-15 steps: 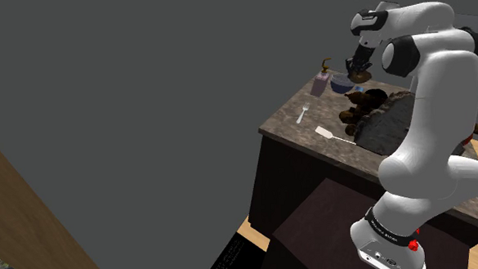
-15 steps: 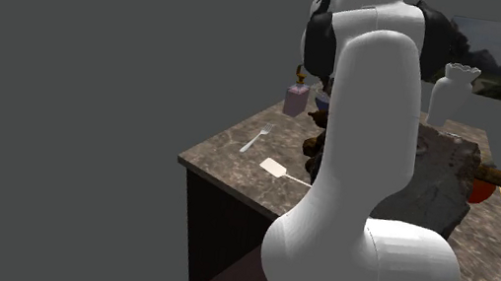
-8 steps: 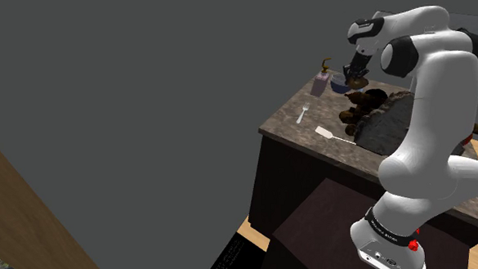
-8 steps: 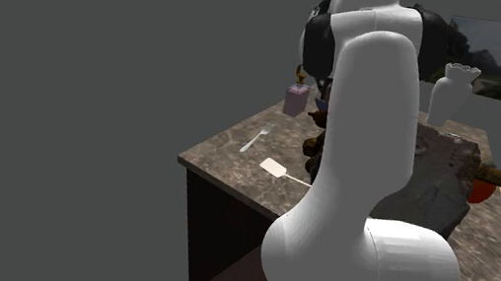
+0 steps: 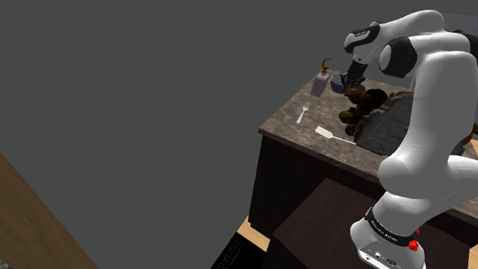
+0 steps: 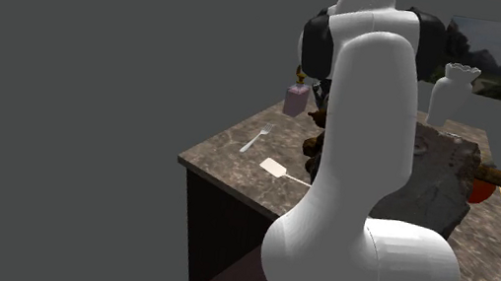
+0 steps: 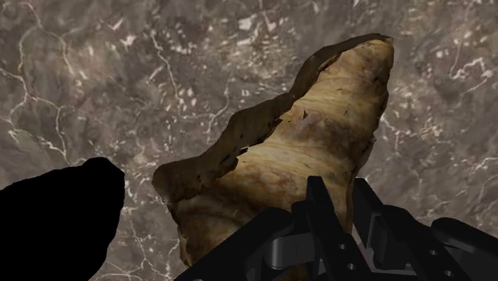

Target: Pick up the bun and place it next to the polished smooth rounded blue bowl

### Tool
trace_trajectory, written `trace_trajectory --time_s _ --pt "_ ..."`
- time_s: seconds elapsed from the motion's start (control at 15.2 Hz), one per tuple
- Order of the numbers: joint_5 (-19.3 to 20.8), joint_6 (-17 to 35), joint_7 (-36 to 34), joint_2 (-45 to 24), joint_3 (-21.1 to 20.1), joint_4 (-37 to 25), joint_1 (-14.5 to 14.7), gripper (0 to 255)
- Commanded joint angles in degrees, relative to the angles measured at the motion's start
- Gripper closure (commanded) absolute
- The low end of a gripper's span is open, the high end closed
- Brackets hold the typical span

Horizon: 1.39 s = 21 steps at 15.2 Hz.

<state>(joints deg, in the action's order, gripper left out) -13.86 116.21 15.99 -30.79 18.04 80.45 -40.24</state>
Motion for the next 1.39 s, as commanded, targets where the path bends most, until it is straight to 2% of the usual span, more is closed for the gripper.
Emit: trace_trajectory --time_s 0.0,0.73,1.25,1.32 --pt "-0.2 1.4 0.1 -0.6 -0.1 0.8 0.0 255" --pt "-1.6 8.4 1.4 -3.4 -0.9 5.0 -0.1 255" --pt "-1.6 8.4 1.4 -3.4 -0.9 5.0 -0.1 255" --pt "-1.6 8.4 1.4 -3.4 -0.9 5.1 -0.1 0"
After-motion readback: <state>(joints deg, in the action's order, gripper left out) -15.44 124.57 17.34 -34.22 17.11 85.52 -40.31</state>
